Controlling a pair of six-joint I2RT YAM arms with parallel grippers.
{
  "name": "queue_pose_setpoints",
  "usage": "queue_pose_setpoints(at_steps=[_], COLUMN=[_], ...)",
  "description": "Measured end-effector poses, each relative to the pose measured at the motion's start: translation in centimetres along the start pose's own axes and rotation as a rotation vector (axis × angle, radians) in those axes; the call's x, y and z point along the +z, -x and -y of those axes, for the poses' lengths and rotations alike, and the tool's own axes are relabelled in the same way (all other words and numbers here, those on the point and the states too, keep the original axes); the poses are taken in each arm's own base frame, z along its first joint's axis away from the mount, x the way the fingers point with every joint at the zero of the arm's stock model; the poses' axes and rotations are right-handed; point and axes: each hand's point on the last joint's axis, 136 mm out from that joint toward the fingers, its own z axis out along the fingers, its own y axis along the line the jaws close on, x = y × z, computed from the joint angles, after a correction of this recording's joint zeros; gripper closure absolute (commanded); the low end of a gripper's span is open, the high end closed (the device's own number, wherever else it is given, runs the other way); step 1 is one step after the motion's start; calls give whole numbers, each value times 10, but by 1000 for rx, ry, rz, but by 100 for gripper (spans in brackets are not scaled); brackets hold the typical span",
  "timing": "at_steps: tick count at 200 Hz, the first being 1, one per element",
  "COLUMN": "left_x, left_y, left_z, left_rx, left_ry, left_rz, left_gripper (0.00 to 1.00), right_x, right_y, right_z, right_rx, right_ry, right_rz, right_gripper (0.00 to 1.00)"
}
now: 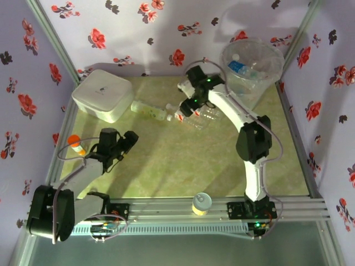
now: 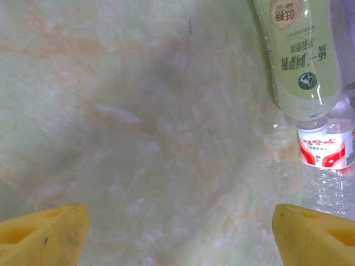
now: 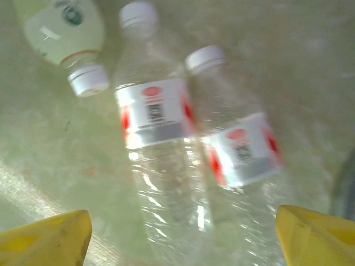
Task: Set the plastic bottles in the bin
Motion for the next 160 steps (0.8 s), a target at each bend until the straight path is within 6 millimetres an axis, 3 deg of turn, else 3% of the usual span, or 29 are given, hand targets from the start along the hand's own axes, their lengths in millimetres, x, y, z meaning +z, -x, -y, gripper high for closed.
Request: queue_pose_setpoints(at_steps=[24, 60, 101, 160], left_x=[7, 10, 11, 16], left_y=[-4, -9, -8, -10], left_z=[0, 8, 13, 19], left_rx=[3, 17, 23, 33], left_ry=[-1, -20, -33, -37], left_rz=[-23, -43, -42, -56], left_gripper=[13, 13, 13, 12], right_x=[29, 58, 76, 98], right_y=[4, 13, 23, 20], right_z=[-21, -15, -10, -17], right_rx=[-50, -50, -48, -42], right_ry=[32, 25, 19, 58], right_rz=[-50, -73, -69, -88], right_gripper=[15, 21, 27, 24])
